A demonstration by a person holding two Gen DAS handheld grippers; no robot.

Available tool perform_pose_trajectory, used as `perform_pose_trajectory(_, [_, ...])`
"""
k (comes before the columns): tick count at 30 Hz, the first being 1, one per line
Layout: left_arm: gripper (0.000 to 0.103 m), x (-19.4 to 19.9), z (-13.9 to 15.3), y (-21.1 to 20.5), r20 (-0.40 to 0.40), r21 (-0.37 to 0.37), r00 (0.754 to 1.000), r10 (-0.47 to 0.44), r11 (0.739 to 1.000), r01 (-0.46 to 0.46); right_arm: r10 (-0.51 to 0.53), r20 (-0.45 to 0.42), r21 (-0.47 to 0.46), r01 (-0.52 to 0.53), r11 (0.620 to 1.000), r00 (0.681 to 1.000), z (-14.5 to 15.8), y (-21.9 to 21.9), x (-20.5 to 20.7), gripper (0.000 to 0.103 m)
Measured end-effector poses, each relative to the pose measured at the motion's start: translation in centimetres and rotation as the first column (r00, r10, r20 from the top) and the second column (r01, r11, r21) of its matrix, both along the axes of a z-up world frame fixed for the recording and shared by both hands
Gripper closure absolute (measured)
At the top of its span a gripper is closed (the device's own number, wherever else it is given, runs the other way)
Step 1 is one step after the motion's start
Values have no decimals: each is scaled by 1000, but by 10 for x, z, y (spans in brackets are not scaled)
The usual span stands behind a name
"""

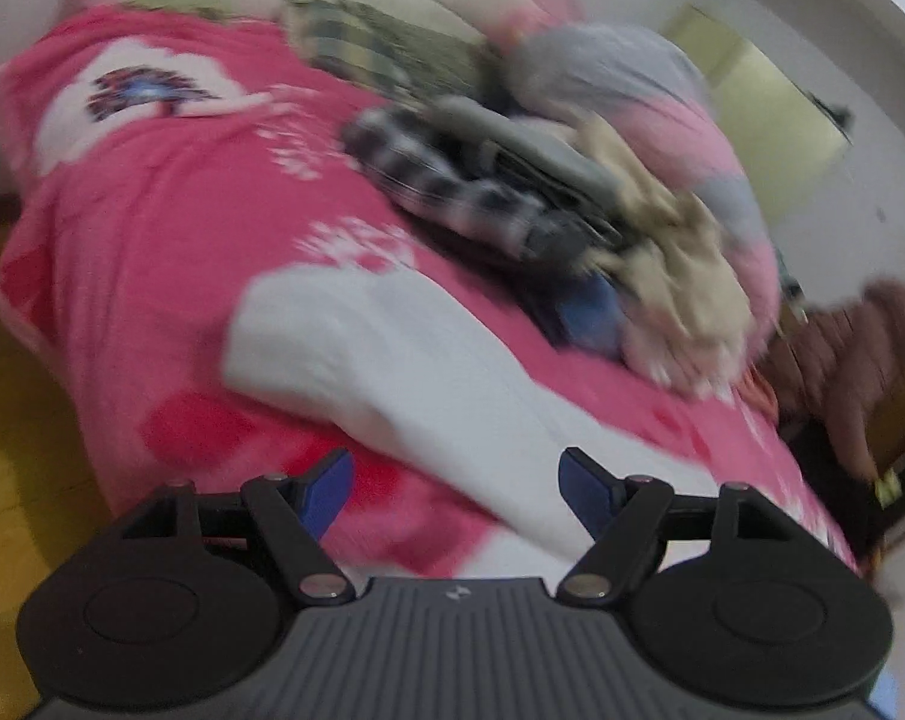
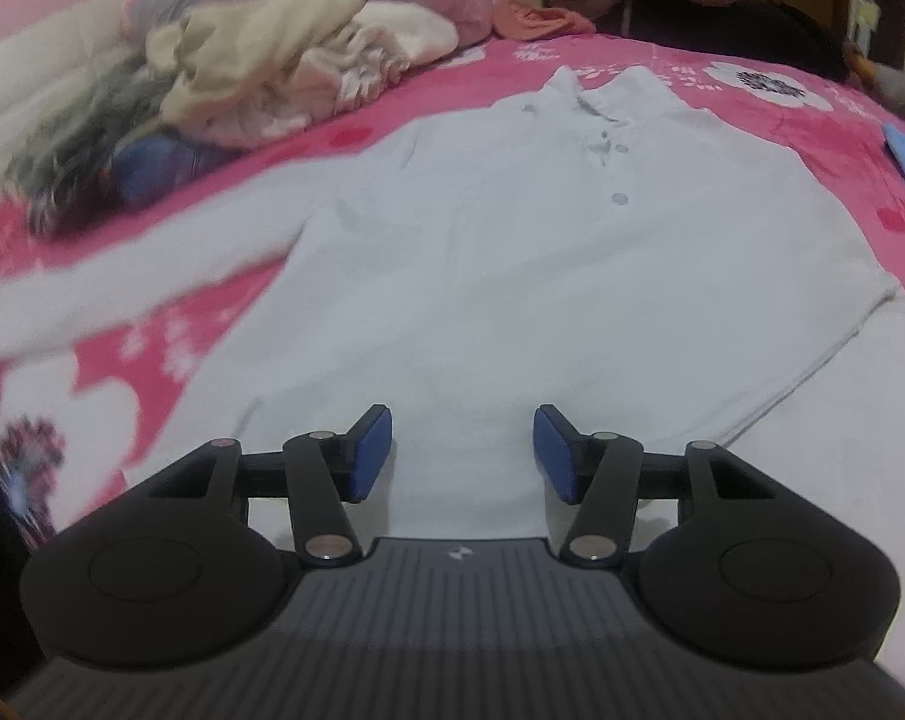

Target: Fold clothes

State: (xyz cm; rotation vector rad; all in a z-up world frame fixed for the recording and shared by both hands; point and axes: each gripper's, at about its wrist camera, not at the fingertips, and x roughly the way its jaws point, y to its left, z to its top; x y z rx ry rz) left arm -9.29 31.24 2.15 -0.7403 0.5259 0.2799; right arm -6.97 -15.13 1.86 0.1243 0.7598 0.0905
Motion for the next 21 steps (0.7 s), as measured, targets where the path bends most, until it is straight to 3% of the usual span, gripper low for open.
perform_pose_trajectory(4, [32,13,-10,25,9,-69,995,99,993,-98,-26,7,1,26,1000,1000,6,0,-1,51])
perform_pose_trajectory(6, [37,16,-15,32,-9,-79,988,157,984,-157,-33,10,-10,33,999,999,8,2,-2,51])
perform_pose_trajectory(7, [45,18,-17,34,-18,-82,984,178,980,-179,-38,12,-16,38,999,999,9,2,-2,51])
perform_pose_trajectory(12, [69,24,-22,33,-33,-41,980,194,980,-195,-54,18,-16,55,998,998,11,1,-4,51])
perform_pose_trajectory(17, [101,23,-24,26,-17,-7,981,193,981,-193,-60,15,-4,60,998,998,10,0,-5,51])
perform_pose_trajectory(21, [102,20,-5,11,57,85,982,180,979,-185,-60,24,7,60,998,998,12,-3,-8,51])
